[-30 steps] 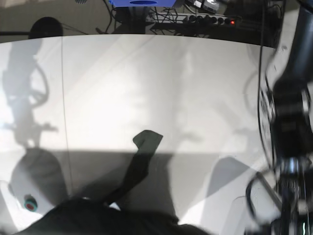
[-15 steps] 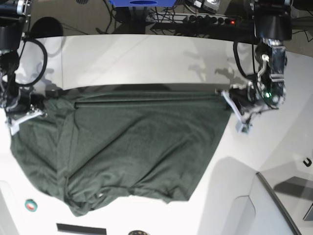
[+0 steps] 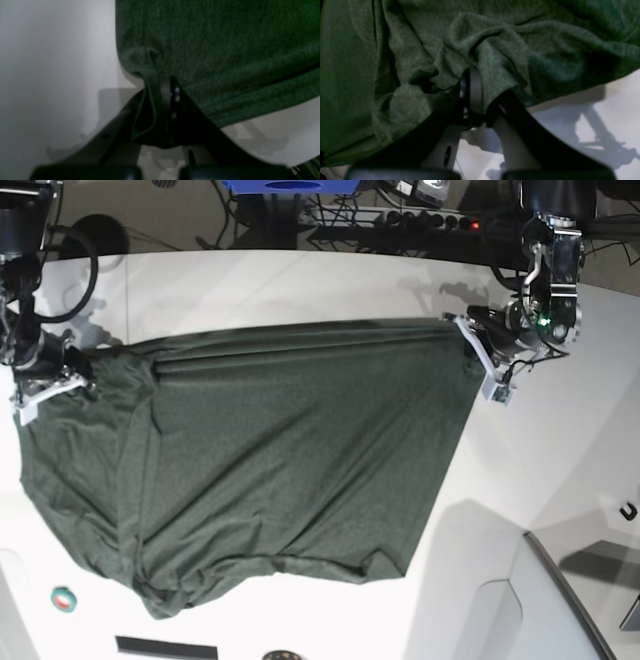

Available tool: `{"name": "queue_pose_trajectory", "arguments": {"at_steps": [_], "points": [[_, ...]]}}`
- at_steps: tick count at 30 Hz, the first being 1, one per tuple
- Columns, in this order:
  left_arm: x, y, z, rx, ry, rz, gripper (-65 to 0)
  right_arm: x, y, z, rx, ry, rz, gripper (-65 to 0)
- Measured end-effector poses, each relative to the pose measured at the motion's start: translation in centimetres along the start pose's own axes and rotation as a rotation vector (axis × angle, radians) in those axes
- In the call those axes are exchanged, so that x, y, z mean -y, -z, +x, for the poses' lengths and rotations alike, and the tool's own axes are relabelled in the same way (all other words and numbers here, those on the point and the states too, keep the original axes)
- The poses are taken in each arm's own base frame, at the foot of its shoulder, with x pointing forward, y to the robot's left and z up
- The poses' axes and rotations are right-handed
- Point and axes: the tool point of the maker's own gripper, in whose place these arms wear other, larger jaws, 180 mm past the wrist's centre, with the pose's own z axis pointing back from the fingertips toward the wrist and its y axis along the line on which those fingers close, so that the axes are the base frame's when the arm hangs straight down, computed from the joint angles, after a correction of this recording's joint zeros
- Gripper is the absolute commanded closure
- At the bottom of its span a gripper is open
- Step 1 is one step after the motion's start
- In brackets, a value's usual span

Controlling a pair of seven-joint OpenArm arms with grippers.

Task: Layout the t-shirt on the table in an organized manner, then fold the t-shirt properly
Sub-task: 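Pull the shirt edges apart with both grippers to flatten it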

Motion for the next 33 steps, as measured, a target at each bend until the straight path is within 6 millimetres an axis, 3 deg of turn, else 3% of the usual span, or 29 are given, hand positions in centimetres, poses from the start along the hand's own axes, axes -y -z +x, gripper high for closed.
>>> {"name": "queue_pose_trajectory", "arguments": {"at_steps": [5,7,11,12,17,21,24,28,33], "points": [[0.1,-0.1,-0.5,0.003,-0.003,-0.004,0.0,0.5,-0.2,-0.7,0.005,0.013,0.006,-2.1],[0.2,-0.1,-0.6,0.001,-0.004,-0.006,0.0,0.6,-0.3,-0.9,0.001,0.013,0.007,-9.8],[0.2,-0.1,-0.7,0.0,-0.004,-0.006,0.0,0.0,-0.5,-0.8,-0.003,-0.002,0.028,-33.3],[0.2,-0.1,-0.8,-0.001,-0.004,-0.006,0.0,-0.3,-0.7,-0.9,0.002,-0.027,0.021,-34.7],[0.0,-0.6,-1.3,-0.03,0.022,0.018,0.0,1.0,-2.8,-2.8,-0.019,0.04,-0.027,-34.8],[0.5,-2.2,-3.4,-0.127,0.063,0.035,-26.8,1.7,-4.5,-3.0,-0.074,0.126,-0.05,-34.8],[0.6,-3.7,-3.2,-0.115,0.055,0.039,-37.7,2.2,-6.1,-2.9,-0.061,0.193,-0.048,-35.0],[-2.8,-6.0,-1.2,-0.054,0.01,0.135,-40.0,3.5,-7.7,-1.6,-0.01,0.218,-0.072,-35.0],[-5.9,-7.5,-0.4,-0.017,-0.047,0.209,-39.8,2.6,-8.2,-0.6,0.024,0.199,-0.056,-34.7]]}}
